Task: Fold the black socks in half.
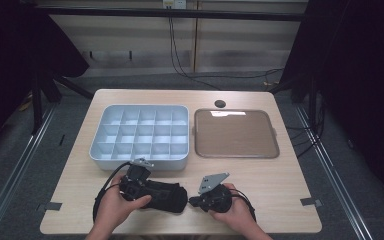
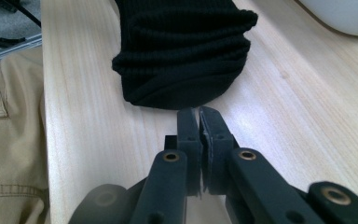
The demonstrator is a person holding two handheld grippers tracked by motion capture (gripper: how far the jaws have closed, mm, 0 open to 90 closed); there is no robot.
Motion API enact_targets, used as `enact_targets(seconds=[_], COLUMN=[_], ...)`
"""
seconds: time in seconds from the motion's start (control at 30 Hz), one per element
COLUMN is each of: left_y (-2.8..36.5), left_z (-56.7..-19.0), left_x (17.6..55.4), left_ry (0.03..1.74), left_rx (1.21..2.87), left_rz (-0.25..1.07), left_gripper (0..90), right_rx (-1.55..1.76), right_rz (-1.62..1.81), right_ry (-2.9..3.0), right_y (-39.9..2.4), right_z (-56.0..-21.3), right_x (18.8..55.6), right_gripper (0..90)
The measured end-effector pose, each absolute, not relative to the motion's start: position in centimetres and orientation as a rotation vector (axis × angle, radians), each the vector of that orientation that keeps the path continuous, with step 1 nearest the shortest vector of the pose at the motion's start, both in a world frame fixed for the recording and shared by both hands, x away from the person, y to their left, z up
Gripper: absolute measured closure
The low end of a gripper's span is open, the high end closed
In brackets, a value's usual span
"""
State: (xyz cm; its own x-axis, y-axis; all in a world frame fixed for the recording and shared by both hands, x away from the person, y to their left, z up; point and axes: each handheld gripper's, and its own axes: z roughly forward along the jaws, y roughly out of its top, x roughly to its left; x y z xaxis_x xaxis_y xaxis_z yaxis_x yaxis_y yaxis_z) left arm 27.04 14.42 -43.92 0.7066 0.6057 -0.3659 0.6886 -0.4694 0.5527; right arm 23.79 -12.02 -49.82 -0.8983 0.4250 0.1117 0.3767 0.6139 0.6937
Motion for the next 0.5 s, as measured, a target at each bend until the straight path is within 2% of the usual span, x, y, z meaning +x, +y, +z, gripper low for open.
enact_targets(seconds=[0.2, 0.5], left_y=[16.4, 18.3], left_z=[-44.1, -44.7], left_x=[27.5, 27.8], left_ry=[1.05, 1.125], left_rx=[2.201, 2.209], left_rz=[-0.08, -0.053], left_gripper=[45.2, 42.5], right_rx=[0.721, 0.696], right_rz=[1.175, 1.182], right_ry=[2.741, 2.735], right_y=[-12.5, -12.7], right_z=[-49.6, -49.4], right_x=[24.0, 23.9], right_gripper=[87.4, 87.4])
